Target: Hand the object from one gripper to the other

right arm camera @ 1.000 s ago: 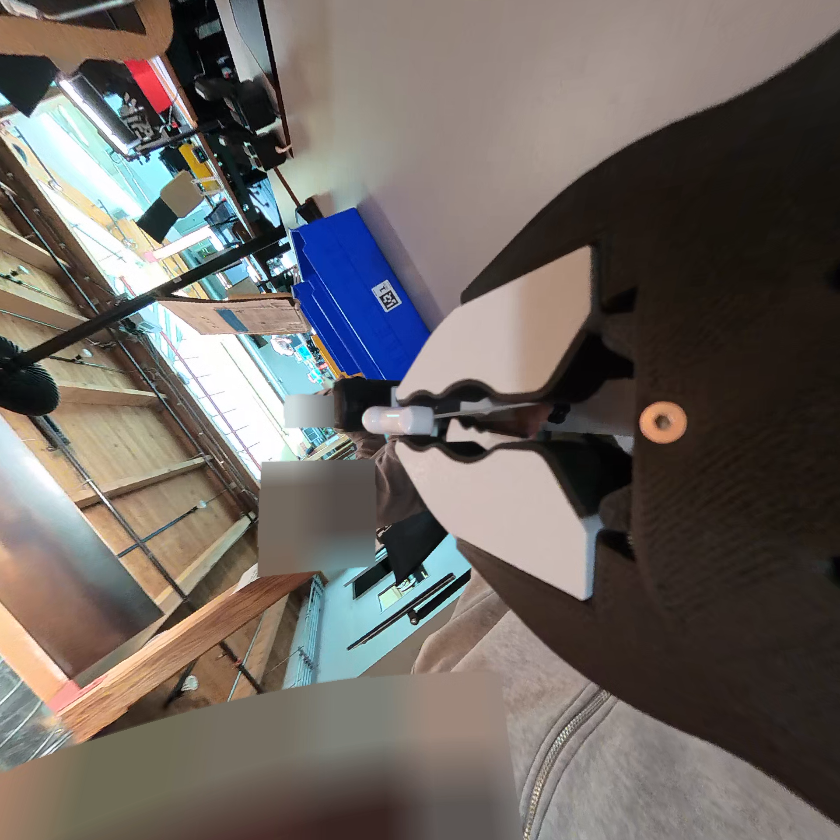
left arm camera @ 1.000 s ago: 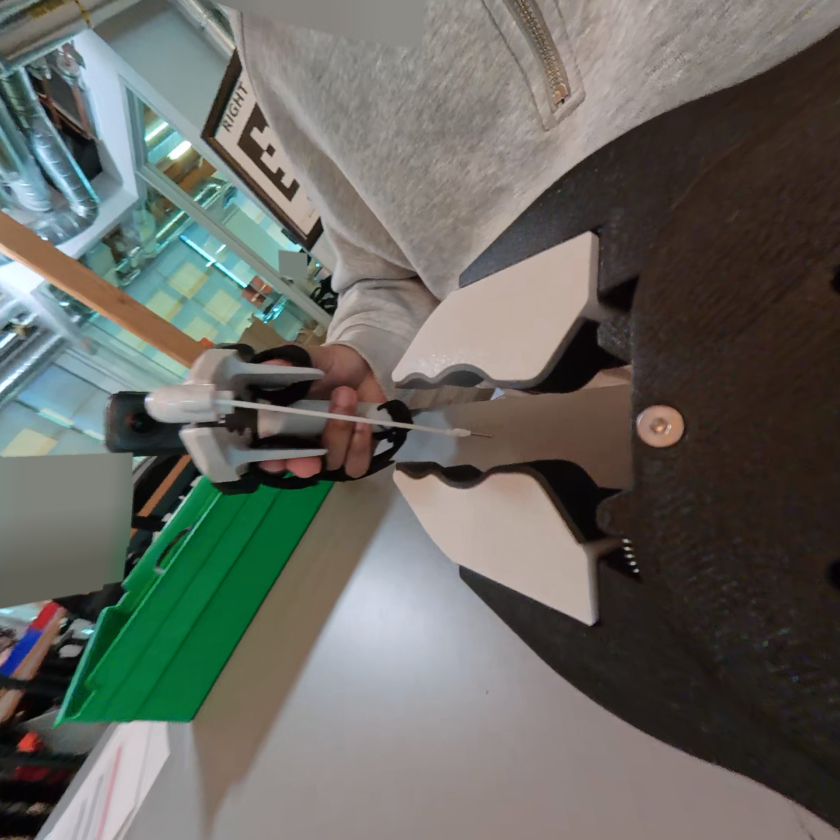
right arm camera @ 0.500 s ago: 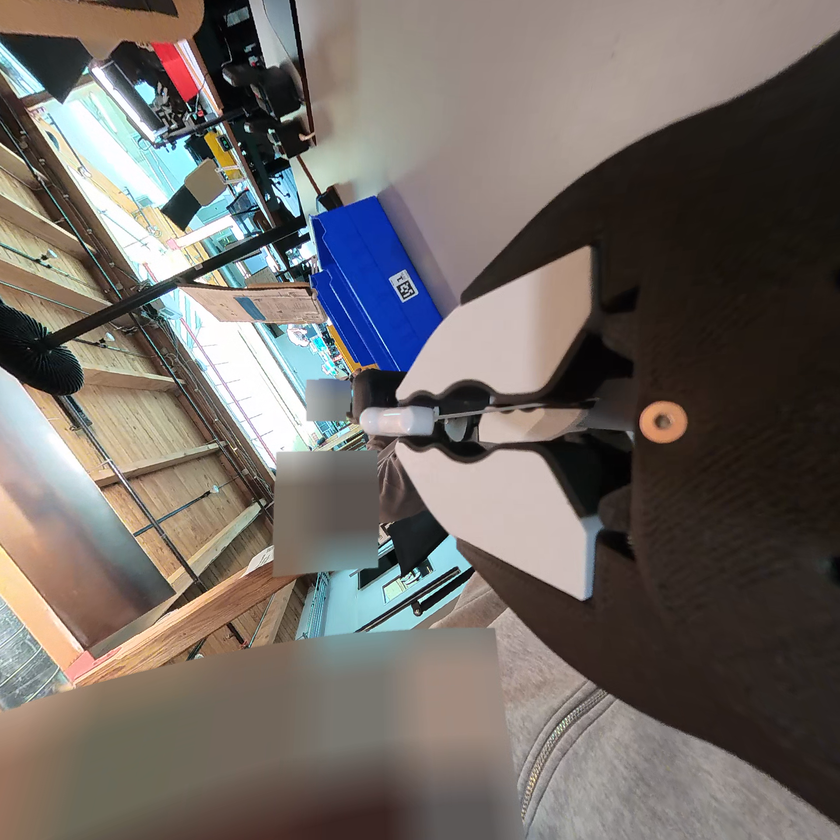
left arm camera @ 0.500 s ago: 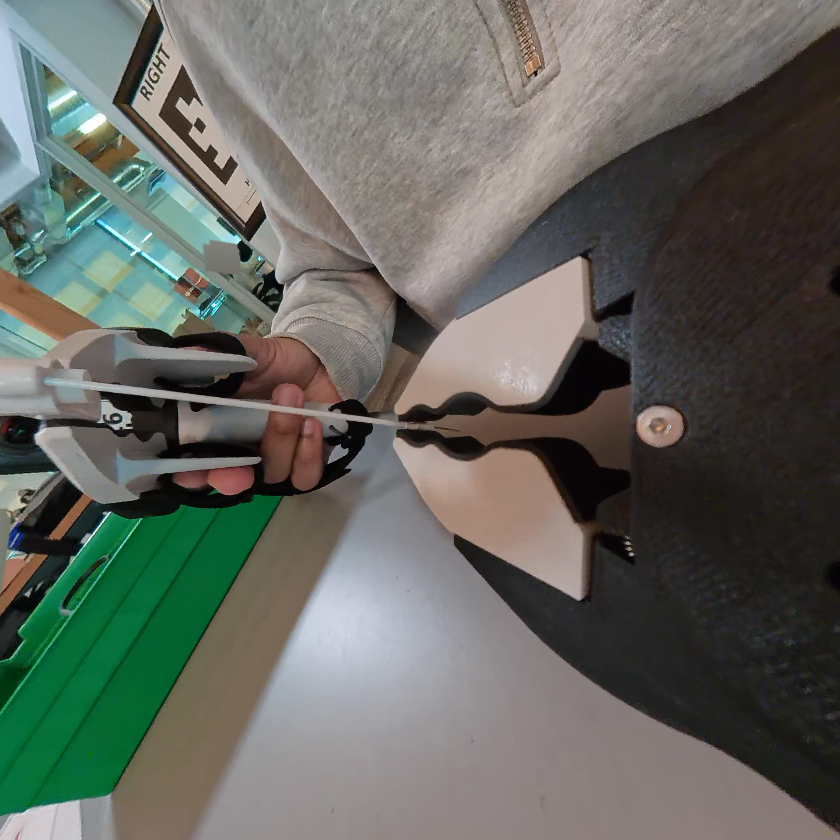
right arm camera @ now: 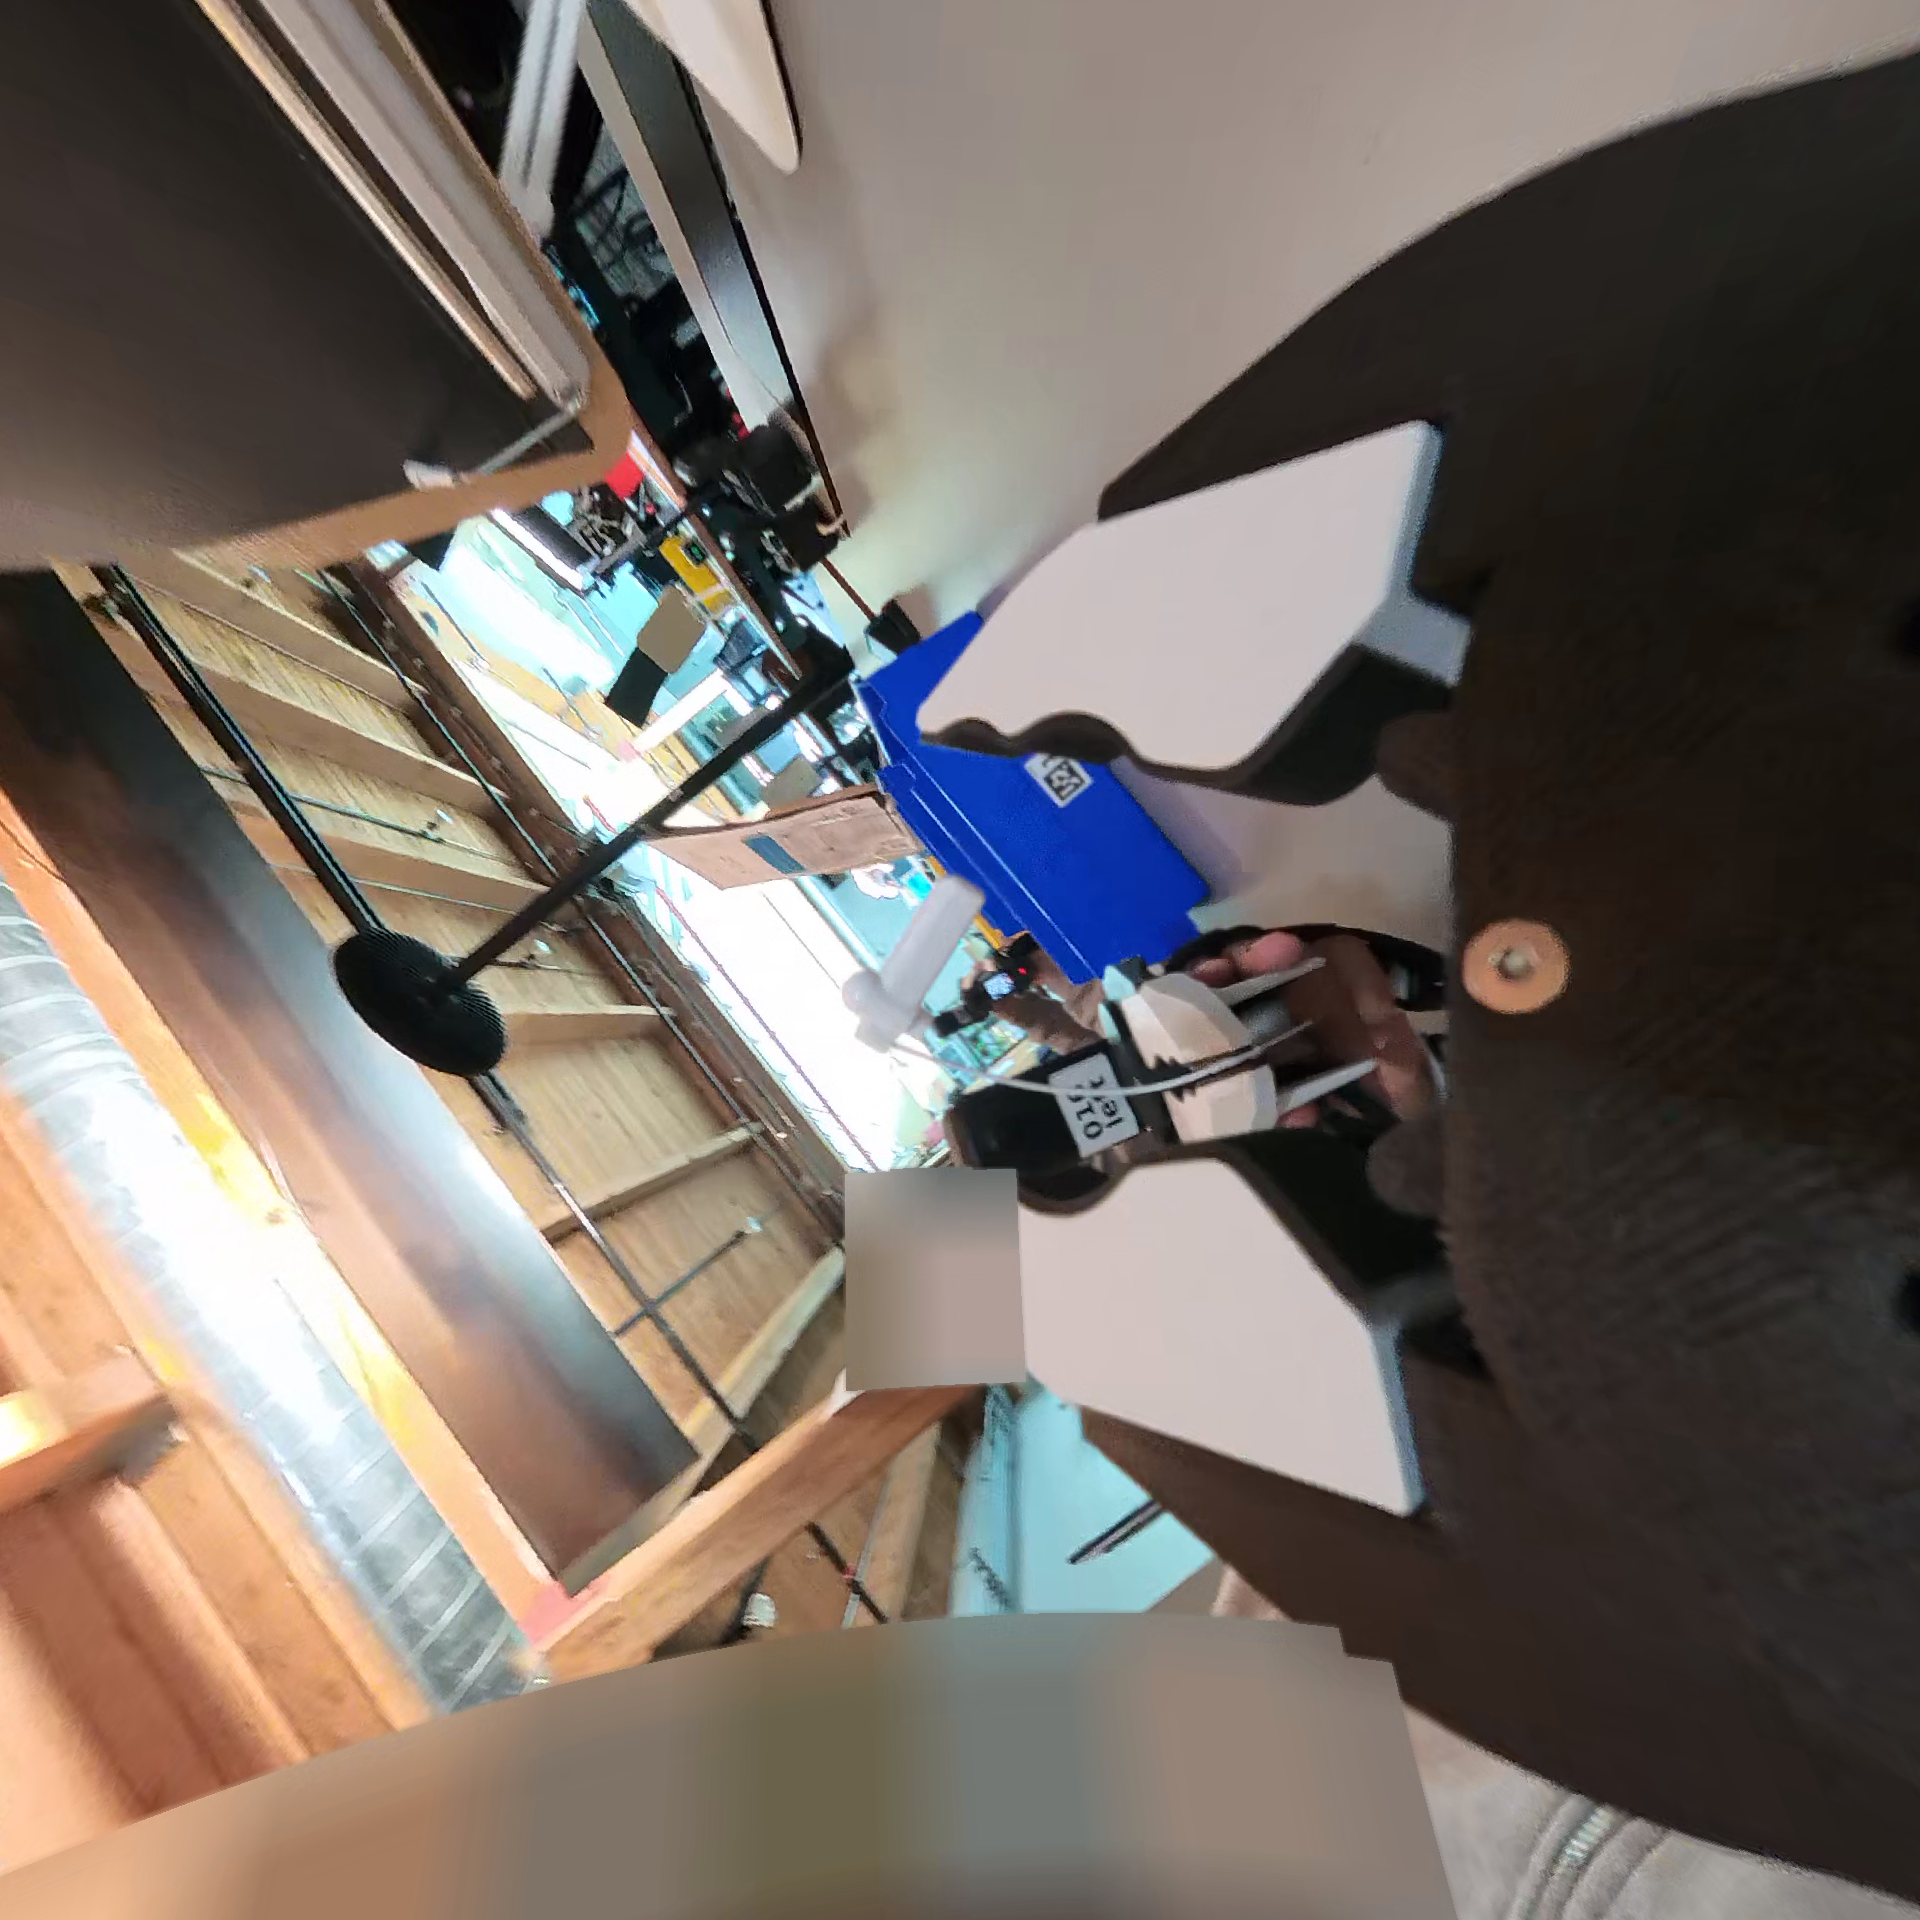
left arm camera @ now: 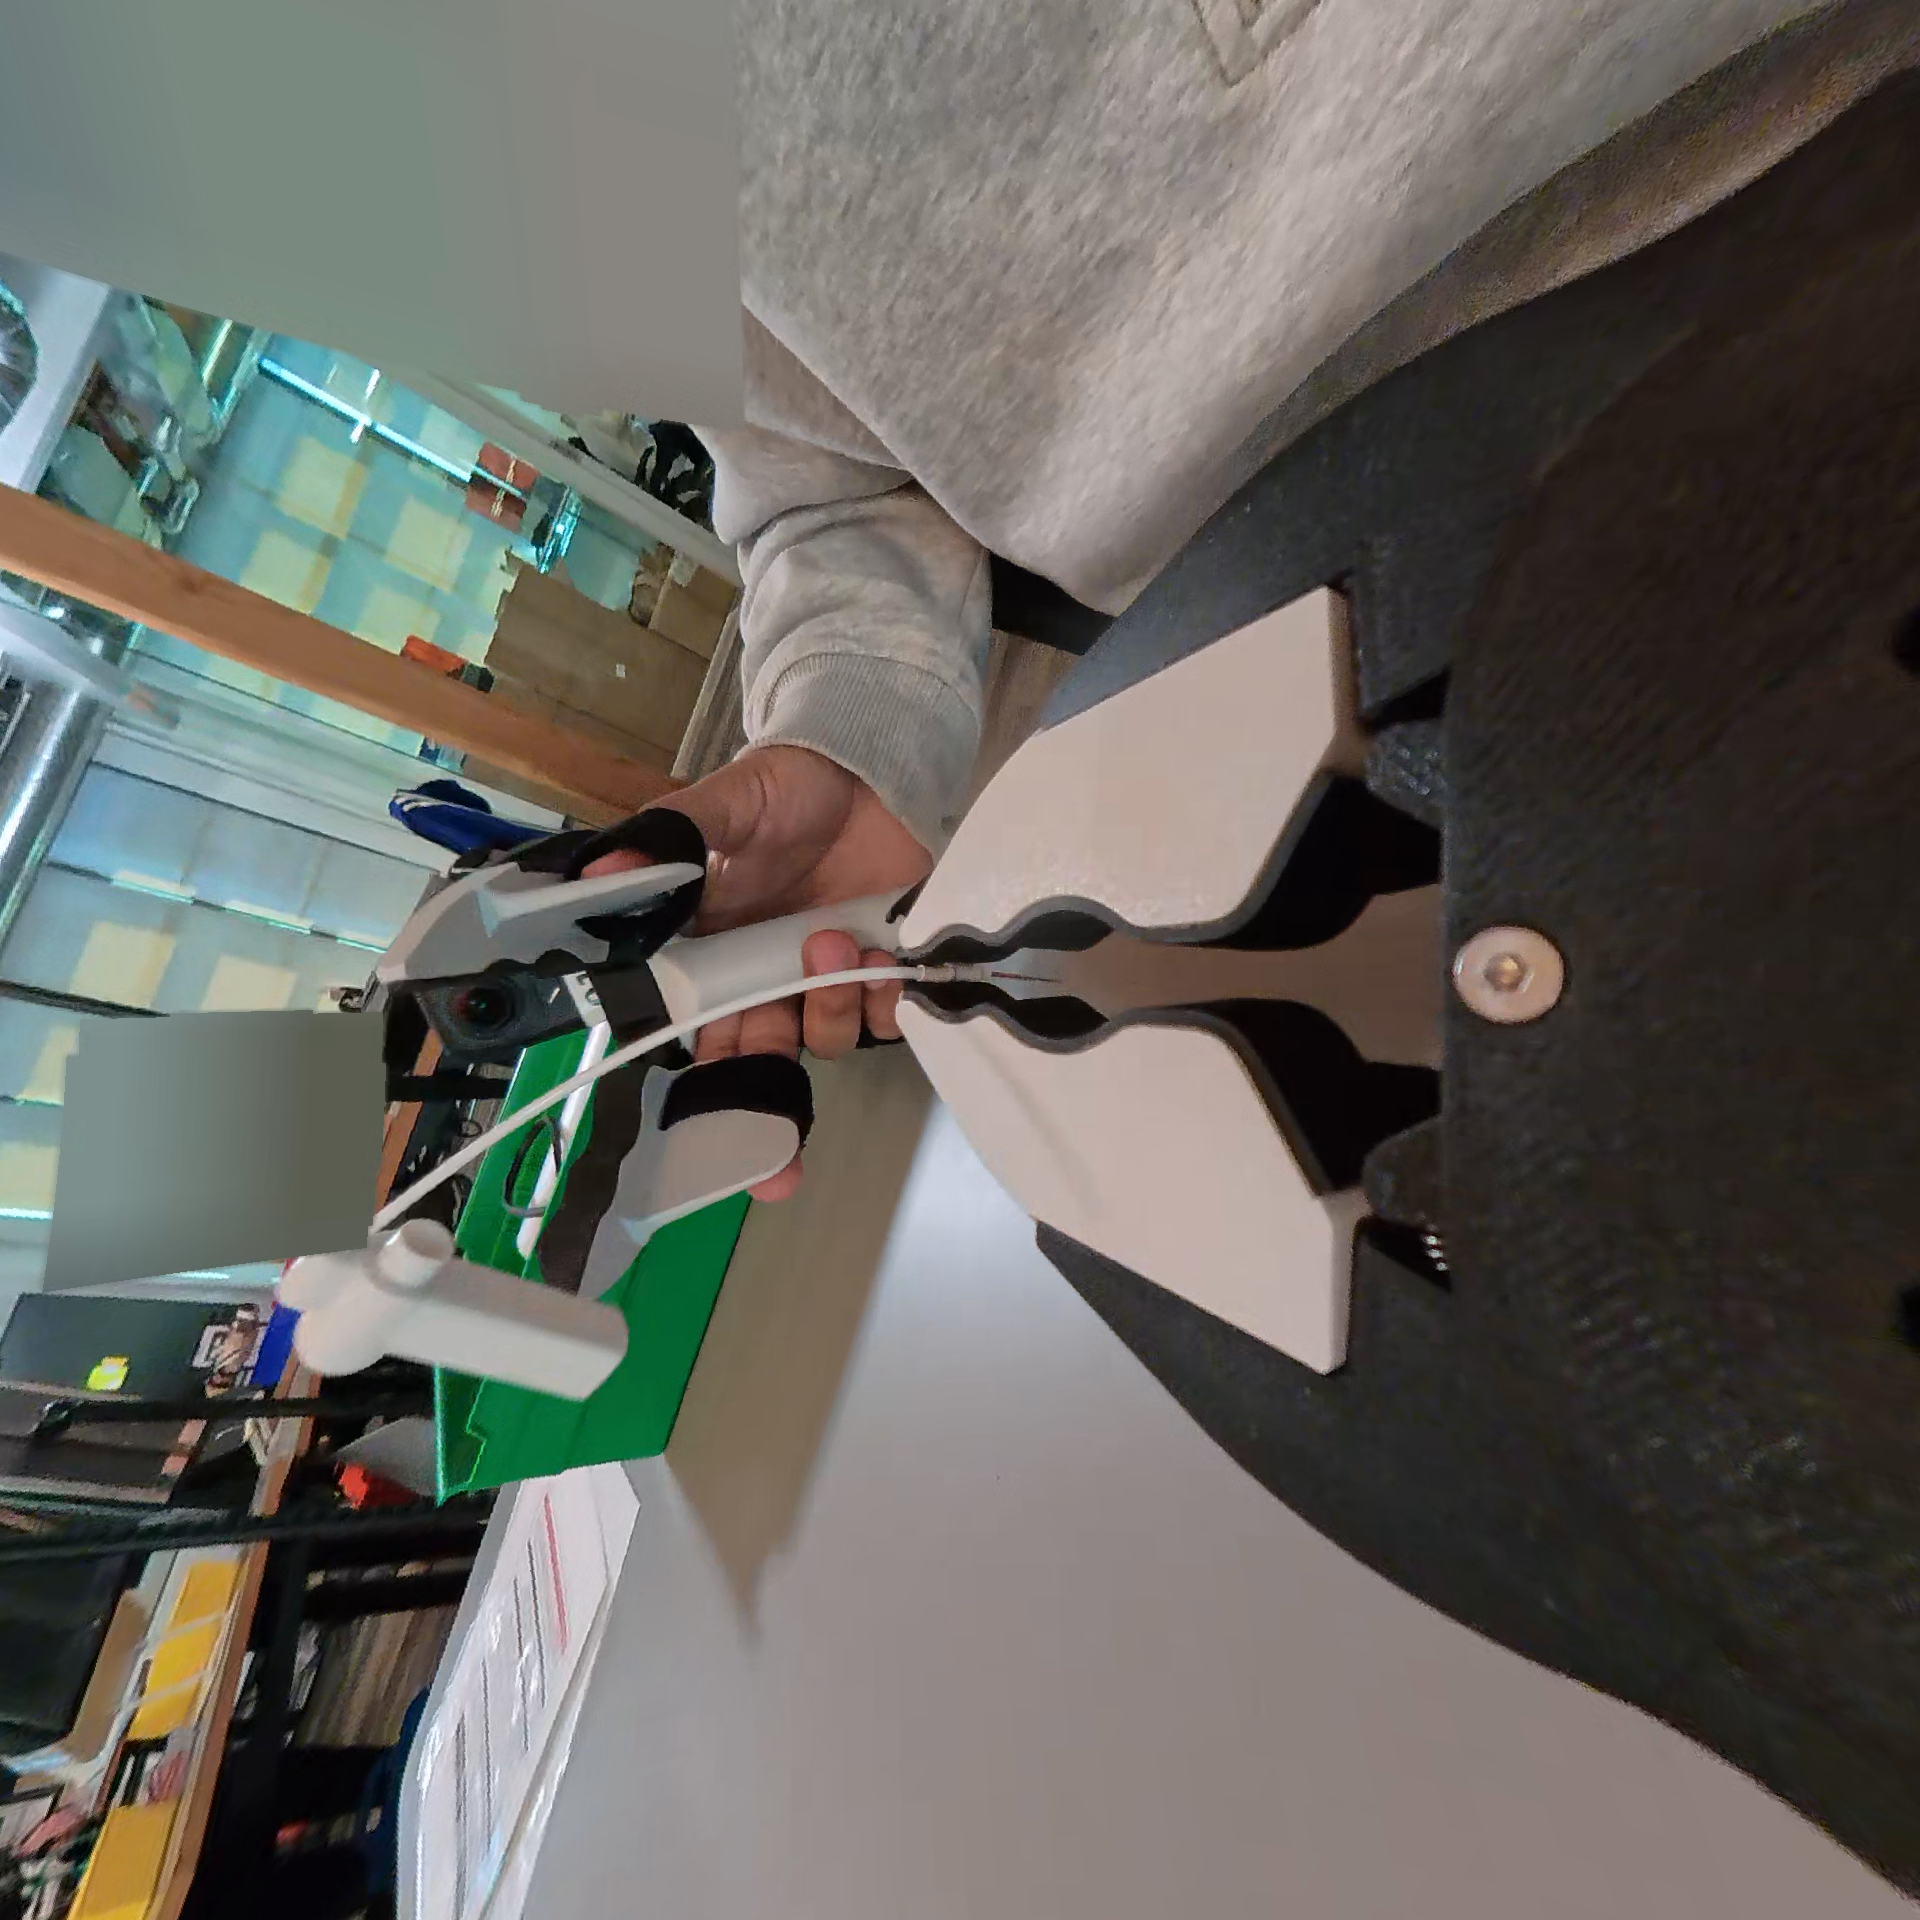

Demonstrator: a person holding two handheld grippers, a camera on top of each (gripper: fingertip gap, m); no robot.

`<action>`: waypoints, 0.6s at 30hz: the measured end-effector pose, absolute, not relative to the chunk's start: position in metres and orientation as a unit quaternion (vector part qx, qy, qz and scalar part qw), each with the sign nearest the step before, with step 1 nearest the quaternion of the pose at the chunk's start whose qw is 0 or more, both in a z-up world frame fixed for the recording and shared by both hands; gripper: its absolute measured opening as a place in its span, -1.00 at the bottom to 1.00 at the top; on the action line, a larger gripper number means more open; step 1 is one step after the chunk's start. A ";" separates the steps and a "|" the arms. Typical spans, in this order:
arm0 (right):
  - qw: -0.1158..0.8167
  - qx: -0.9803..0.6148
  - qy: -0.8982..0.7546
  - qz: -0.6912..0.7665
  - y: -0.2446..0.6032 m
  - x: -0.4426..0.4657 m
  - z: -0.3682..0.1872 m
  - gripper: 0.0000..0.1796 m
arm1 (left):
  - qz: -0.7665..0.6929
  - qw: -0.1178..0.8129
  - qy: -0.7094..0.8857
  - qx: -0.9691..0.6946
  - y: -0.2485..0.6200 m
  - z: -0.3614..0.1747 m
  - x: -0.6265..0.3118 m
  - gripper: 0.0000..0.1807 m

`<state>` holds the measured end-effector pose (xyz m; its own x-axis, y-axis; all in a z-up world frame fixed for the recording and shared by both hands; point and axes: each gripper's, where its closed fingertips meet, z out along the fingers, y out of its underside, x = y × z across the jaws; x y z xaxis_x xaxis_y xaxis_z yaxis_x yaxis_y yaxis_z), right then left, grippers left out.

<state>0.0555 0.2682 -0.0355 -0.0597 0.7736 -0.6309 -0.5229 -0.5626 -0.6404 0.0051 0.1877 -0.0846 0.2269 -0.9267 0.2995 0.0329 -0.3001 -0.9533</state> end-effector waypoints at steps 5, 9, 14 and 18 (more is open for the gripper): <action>0.460 -0.526 -0.130 0.703 0.269 0.057 -0.037 -0.29 | -0.498 0.483 0.341 -0.635 0.195 -0.085 0.001 -0.97; 0.426 -0.536 -0.207 0.699 0.244 0.035 -0.041 -0.45 | -0.494 0.485 0.329 -0.642 0.199 -0.087 -0.002 -0.97; 0.414 -0.549 -0.296 0.663 0.218 0.011 -0.051 -0.54 | -0.485 0.473 0.348 -0.647 0.195 -0.095 0.005 -0.97; 0.400 -0.552 -0.289 0.673 0.217 0.011 -0.050 -0.56 | -0.467 0.458 0.383 -0.652 0.186 -0.105 0.015 -0.98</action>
<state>0.0106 0.2167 -0.0502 -0.0713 0.8567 -0.5109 -0.2196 -0.5131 -0.8298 0.0154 0.1862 -0.1053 0.2707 -0.9272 0.2588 -0.0708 -0.2873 -0.9552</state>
